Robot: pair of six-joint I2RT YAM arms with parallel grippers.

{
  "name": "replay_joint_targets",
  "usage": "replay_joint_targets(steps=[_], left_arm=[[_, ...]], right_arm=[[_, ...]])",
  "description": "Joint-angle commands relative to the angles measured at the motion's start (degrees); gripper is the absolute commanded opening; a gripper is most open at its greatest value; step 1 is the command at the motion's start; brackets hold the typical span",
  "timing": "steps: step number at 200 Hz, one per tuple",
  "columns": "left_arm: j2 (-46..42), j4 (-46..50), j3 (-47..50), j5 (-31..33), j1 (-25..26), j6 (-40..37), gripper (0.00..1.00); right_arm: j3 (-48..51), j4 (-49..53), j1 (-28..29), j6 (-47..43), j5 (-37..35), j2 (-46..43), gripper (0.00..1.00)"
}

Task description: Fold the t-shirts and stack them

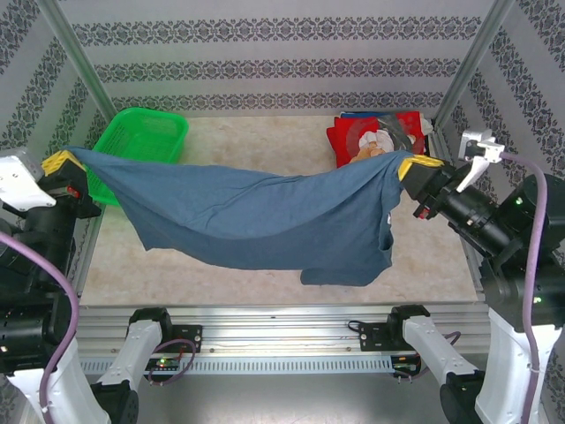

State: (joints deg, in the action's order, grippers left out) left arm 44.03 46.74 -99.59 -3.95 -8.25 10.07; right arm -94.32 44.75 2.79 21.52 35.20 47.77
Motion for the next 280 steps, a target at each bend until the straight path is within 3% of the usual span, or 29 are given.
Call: replay_joint_targets(steps=[1, 42, 78, 118, 194, 280], left_arm=[[0.56, -1.43, 3.1, 1.1, 0.25, -1.96, 0.0], [1.23, -2.43, 9.27, -1.05, 0.25, -1.13, 0.0], [1.62, -8.02, 20.29, 0.22, 0.25, -0.33, 0.0], [8.1, -16.61, 27.69, 0.36, 0.25, 0.75, 0.0], [24.9, -28.75, 26.45, -0.29, 0.25, 1.08, 0.0], [41.19, -32.92, 21.46, -1.48, 0.25, 0.96, 0.0]], right_arm=[[2.76, -2.49, 0.46, 0.17, -1.54, 1.28, 0.0], [6.46, -2.89, 0.29, -0.42, -3.73, 2.6, 0.0], [12.95, -6.69, -0.65, -1.02, -5.3, 4.92, 0.0], [18.25, -13.57, -1.14, -2.06, -8.46, 11.2, 0.0], [16.21, -22.32, -0.59, -6.87, -14.34, 29.39, 0.0], [8.63, -24.34, -0.1, -10.78, -19.19, 45.43, 0.0]])
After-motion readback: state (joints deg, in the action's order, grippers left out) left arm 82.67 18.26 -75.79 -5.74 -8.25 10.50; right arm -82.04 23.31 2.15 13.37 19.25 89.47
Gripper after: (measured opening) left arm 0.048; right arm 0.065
